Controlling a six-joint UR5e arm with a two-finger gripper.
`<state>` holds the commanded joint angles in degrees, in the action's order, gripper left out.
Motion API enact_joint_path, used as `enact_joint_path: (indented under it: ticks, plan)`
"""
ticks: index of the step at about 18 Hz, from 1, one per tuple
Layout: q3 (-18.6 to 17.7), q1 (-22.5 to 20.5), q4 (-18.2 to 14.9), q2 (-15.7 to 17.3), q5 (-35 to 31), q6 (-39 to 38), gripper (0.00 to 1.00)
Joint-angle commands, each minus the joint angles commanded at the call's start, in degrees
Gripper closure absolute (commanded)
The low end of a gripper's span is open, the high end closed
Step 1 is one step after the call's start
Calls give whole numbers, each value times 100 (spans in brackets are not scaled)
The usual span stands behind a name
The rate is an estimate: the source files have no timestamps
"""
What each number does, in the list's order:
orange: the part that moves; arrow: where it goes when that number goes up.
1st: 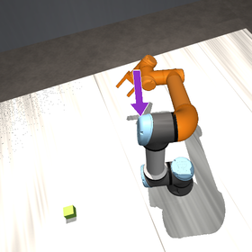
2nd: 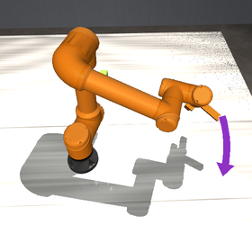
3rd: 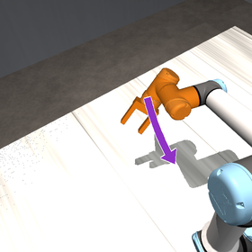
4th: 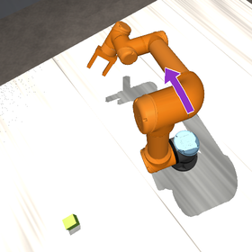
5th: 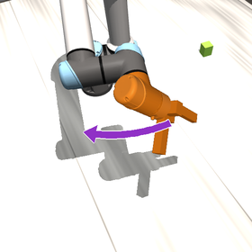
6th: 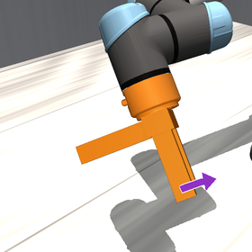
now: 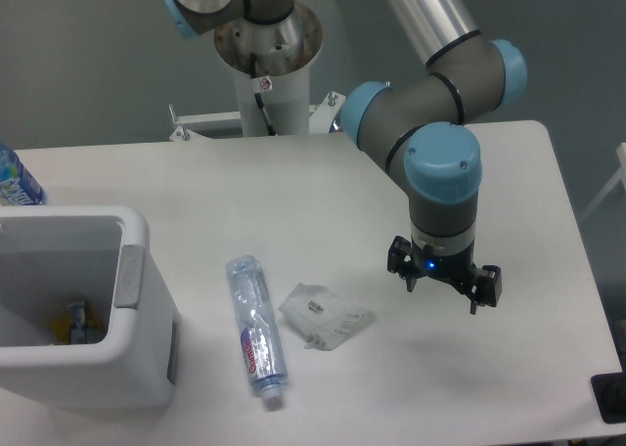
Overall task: Place the trash in the trash can
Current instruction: 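Move the gripper over the white paper wrapper and lower onto it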
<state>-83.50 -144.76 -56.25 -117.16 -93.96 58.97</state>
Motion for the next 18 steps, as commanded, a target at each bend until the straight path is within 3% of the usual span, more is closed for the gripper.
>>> enact_joint_path:
  ticks: [5,7,12,15,18]
  plan:
    - [-131,18,52,0,0,-17,0]
    - [-316,35,149,9,9,-44,0]
    - [-1063,343,773,97,17,0,0]
    - [-1142,474,791,53,17,201,0]
    - [-1449,580,809,79,0,815,0]
